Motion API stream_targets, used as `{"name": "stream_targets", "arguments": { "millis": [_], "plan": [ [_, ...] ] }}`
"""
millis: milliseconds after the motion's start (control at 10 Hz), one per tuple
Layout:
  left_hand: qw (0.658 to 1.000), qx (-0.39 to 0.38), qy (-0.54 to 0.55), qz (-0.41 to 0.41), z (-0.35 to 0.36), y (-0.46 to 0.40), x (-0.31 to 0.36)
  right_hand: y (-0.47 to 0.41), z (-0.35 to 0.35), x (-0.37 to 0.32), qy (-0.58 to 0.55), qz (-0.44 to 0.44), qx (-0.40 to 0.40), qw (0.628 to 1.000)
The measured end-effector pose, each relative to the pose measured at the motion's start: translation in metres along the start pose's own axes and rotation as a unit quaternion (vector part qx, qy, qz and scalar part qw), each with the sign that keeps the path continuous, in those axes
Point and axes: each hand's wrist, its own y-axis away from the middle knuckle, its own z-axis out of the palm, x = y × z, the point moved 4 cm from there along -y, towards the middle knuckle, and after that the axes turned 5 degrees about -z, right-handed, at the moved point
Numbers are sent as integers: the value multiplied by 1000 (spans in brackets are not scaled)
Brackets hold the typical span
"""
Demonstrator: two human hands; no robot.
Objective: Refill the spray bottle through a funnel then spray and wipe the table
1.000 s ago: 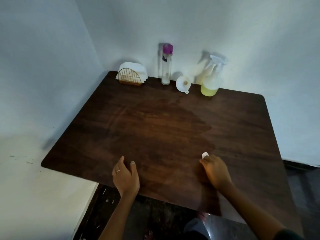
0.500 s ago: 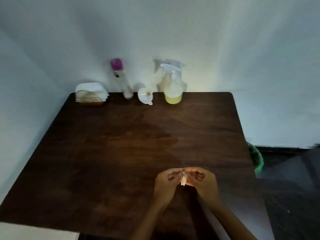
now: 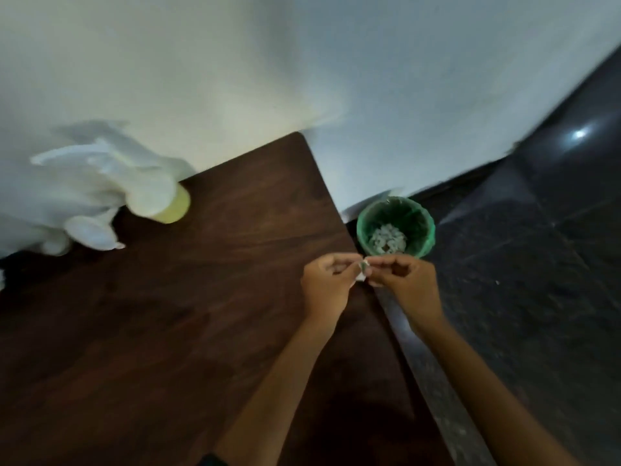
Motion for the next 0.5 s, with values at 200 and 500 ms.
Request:
{"name": "stream_targets", "arguments": {
  "millis": [200,500],
  "plan": [
    [985,-85,-133,76,91,-86,41,-109,-65,24,107,-14,198,974],
    [914,-175,-365,-13,159,-202,-7,-232,-105,135,260,85,207,939]
  ]
}}
